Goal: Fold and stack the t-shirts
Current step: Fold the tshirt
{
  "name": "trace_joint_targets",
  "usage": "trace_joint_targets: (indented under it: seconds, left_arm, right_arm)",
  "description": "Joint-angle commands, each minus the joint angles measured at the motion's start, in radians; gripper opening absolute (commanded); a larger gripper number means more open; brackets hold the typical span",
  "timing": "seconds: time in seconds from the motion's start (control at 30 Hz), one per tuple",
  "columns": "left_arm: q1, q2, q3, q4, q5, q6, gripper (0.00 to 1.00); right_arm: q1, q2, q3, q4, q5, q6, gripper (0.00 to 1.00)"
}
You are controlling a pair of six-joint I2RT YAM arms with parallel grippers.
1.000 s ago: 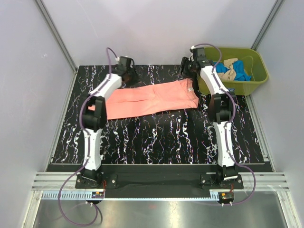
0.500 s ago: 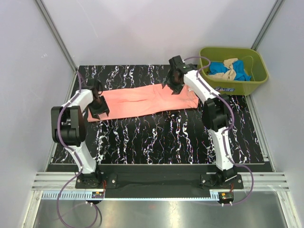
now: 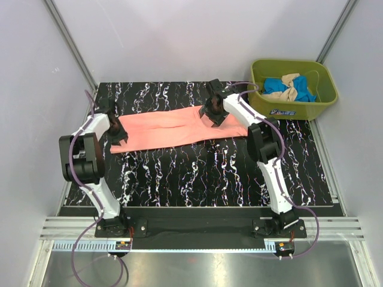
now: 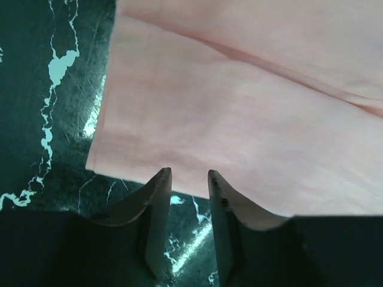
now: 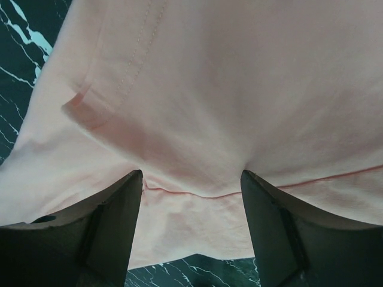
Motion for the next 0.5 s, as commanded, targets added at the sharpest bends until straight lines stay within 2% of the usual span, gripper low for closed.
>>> trace_joint_targets:
  seconds: [0.0,0.07,0.17,0.37,0.47]
  left_arm:
    - [0.056,0.064,-0.040,0.030,0.051,-0.060,0.35]
    - [0.067,0.064,-0.085,0.043,0.055,-0.090,0.36]
    - [0.079,0.074,-0.115,0.023,0.166,-0.157,0.41]
    - [0.079,0.073,-0.200,-0.011,0.239,-0.214,0.42]
    - [0.075,0.000,-0.336,0.022,0.322,-0.275,0.42]
  right_arm:
    - [0.010,-0.101,-0.028,0.045,0.005,-0.068,0.74]
    - [0.010,-0.129,-0.050,0.045,0.016,-0.095,0.75]
    - [0.010,-0.181,-0.126,0.075,0.016,-0.113,0.75]
    - [0.010,-0.250,-0.281,0.146,-0.027,-0.093,0.76]
    - [0.010,-0.255,-0.287,0.131,-0.026,-0.092,0.76]
